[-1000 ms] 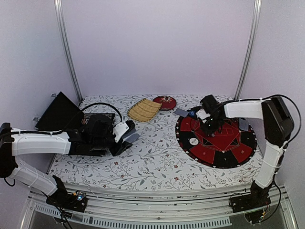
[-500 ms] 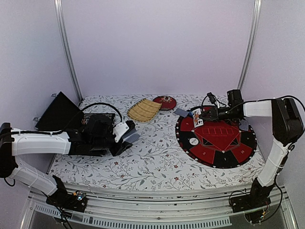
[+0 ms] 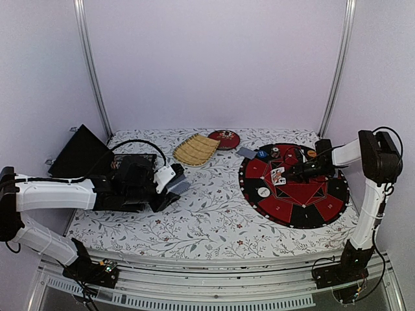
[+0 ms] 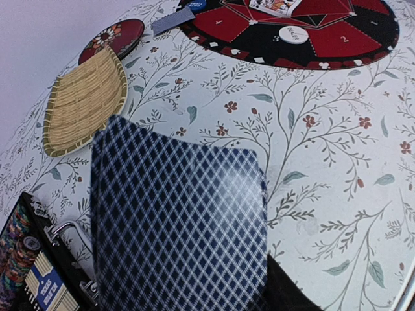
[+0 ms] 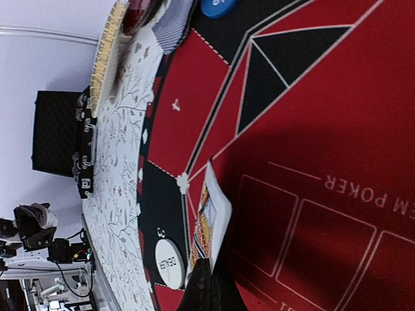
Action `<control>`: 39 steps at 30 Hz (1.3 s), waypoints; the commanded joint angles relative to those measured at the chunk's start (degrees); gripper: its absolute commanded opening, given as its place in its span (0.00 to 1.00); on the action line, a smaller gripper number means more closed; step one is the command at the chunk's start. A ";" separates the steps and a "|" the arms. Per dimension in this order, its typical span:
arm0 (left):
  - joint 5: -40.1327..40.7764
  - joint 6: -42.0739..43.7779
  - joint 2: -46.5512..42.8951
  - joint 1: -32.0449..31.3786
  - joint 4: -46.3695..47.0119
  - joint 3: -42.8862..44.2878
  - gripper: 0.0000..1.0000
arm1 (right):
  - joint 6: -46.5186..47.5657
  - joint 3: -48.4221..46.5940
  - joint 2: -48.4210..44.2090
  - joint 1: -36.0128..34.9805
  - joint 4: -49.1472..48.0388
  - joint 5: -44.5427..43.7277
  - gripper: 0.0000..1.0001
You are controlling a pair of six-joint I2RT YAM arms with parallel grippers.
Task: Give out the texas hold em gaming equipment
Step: Flop the poker card in the community card area.
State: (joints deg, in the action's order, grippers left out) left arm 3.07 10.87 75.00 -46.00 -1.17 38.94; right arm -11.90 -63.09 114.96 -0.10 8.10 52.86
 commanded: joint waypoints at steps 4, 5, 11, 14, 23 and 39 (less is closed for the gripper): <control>-0.57 0.16 -0.92 0.80 0.84 0.44 0.50 | 3.32 -4.18 0.44 -0.07 8.33 -16.13 0.02; -0.53 0.11 -0.91 0.74 0.75 0.44 0.50 | 3.56 -4.95 0.40 -0.36 9.47 -17.98 0.02; -0.36 0.21 -0.66 0.78 0.85 0.50 0.50 | 7.24 -8.74 2.43 -3.49 14.20 -21.98 0.02; -0.43 0.36 -0.66 0.80 0.75 0.61 0.50 | 7.77 -10.78 3.12 -4.87 15.04 -23.17 0.02; -0.29 0.16 -0.90 0.79 0.29 0.63 0.50 | 6.07 -12.36 4.33 -7.26 15.38 -22.85 0.02; -0.04 0.20 -1.06 0.76 0.64 0.26 0.50 | 2.82 -10.75 3.75 -9.04 12.99 -20.50 0.03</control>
State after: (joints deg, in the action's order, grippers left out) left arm 3.14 10.87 75.00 -46.00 -1.21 38.94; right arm -8.19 -74.65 118.58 -8.03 21.34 31.24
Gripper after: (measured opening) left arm 0.501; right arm 0.031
